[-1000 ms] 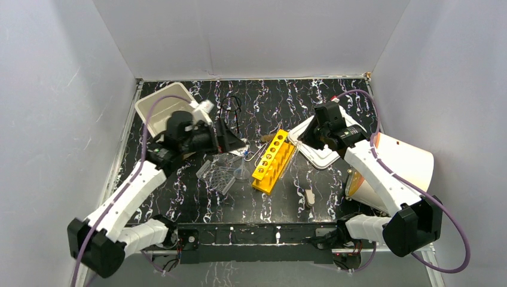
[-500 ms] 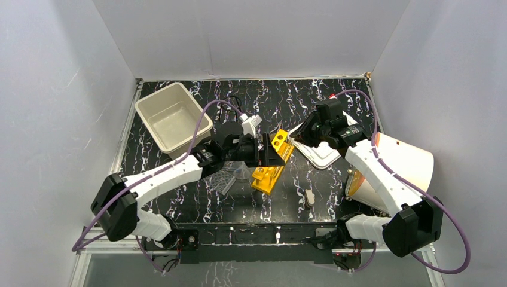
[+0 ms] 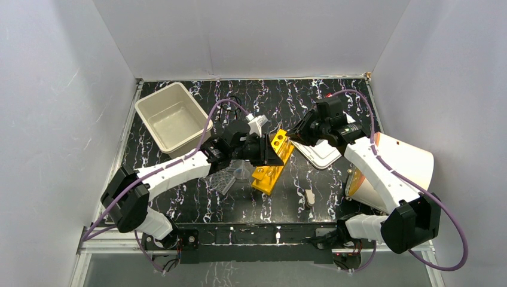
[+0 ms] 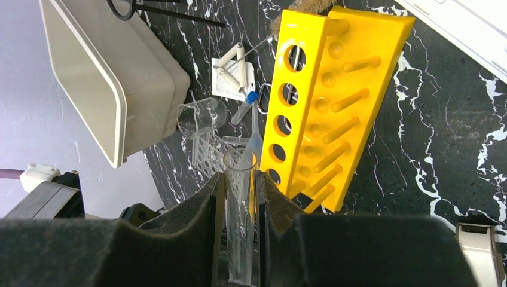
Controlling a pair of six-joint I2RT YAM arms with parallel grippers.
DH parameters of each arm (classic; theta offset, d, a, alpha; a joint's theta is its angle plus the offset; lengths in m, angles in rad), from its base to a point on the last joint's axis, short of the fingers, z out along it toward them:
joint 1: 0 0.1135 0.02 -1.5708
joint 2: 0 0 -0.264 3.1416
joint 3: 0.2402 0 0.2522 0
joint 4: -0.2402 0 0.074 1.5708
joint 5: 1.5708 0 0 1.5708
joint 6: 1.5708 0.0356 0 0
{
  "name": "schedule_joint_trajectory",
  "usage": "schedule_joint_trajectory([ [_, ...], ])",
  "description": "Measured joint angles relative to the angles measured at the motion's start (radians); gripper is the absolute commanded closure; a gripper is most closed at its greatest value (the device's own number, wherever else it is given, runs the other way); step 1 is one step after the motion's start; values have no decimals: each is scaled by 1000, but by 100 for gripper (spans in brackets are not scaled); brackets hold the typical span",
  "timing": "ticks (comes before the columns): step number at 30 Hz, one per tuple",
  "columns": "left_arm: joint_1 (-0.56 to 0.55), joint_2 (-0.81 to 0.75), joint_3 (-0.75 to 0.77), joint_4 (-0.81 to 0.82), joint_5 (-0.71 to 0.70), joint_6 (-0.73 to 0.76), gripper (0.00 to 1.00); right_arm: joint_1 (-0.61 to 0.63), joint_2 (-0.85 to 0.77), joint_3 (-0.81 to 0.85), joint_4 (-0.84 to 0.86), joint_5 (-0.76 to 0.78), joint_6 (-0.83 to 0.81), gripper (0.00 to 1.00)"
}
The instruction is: Organize the chemistry lab equipment
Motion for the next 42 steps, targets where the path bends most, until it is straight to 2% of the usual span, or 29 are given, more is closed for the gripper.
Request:
schedule_joint_trajectory([
  [2, 2, 0, 0, -5, 0, 19, 100, -3, 1, 0, 0, -8, -3, 73],
  [5, 2, 0, 5, -22, 1, 54, 100, -7, 3, 3, -1, -25, -17, 48],
  [7, 1, 0, 14, -41, 6, 85, 100, -14, 10, 11, -1, -47, -38, 34],
  [9, 1, 0, 29, -56, 15, 114, 100, -19, 13, 13, 7, -70, -64, 28],
  [12, 1, 0, 60, -83, 32, 168, 100, -27, 13, 14, 26, -123, -111, 25],
  [16, 12, 0, 121, -150, 62, 256, 100, -43, 13, 41, 30, -213, -158, 25],
  [20, 76, -1, 179, -226, 177, 332, 100, -67, 13, 58, 58, -335, -159, 28],
  [25, 192, -19, 211, -281, 299, 395, 100, -77, -1, 56, 128, -454, -96, 29],
  [30, 207, -31, 240, -338, 403, 447, 100, -78, -35, 55, 204, -511, -23, 32],
  [36, 217, -31, 285, -423, 470, 515, 100, -79, -10, 77, 183, -529, -11, 40],
  [40, 239, -31, 312, -465, 499, 545, 100, -81, -9, 77, 160, -535, -6, 53],
  [42, 245, -30, 325, -487, 507, 558, 100, -83, -9, 77, 160, -547, 2, 55],
])
